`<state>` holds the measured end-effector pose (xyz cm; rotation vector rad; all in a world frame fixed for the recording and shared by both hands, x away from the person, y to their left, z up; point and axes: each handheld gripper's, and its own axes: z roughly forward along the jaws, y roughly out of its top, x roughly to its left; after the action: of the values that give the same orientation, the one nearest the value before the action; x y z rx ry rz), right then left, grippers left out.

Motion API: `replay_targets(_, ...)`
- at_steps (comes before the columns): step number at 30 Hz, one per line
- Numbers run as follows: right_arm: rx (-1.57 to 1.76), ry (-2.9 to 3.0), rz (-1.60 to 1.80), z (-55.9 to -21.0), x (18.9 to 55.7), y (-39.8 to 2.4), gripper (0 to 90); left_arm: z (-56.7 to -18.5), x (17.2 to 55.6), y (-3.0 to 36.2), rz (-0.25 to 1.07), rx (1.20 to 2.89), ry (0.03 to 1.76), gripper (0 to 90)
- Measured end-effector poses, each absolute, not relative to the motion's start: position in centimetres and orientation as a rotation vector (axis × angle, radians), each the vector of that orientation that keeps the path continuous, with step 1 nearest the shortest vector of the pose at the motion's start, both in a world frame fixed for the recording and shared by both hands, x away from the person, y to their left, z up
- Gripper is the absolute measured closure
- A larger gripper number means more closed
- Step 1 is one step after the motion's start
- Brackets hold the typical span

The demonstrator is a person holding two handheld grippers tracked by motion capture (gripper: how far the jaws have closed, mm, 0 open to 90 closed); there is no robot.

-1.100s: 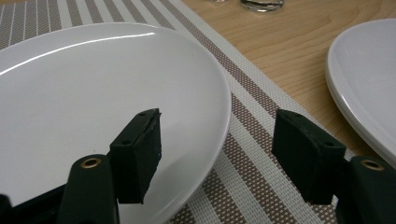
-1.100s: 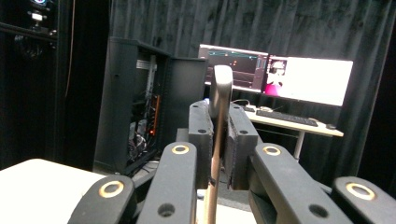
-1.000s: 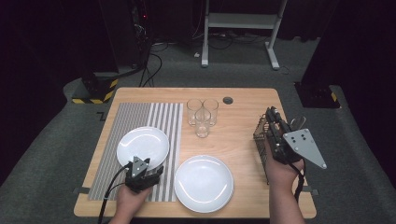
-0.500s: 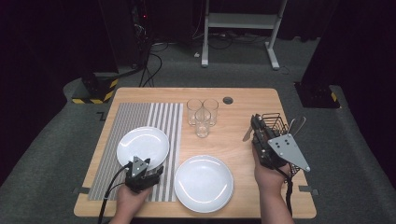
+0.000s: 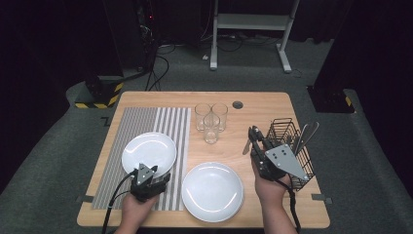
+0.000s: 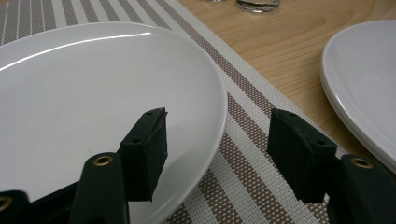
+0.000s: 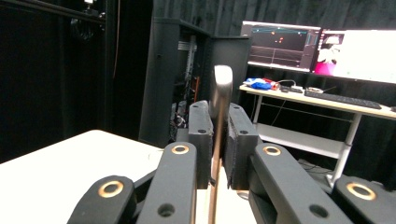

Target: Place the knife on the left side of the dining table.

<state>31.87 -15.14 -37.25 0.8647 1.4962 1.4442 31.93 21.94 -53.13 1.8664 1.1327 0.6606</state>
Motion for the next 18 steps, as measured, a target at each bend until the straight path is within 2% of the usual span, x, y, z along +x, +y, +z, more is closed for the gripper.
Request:
replay_targets(4,0.861,1.511,1.453,-37.5,31.7,-14.5,83.1,-53.0,31.8,22.1,0.656,1.857,1.136,43.9)
replay_targets(18,0.844,1.571,1.493,-38.4,31.5,-12.4,83.0,-52.1,31.4,22.7,0.643,1.819,1.138,45.4)
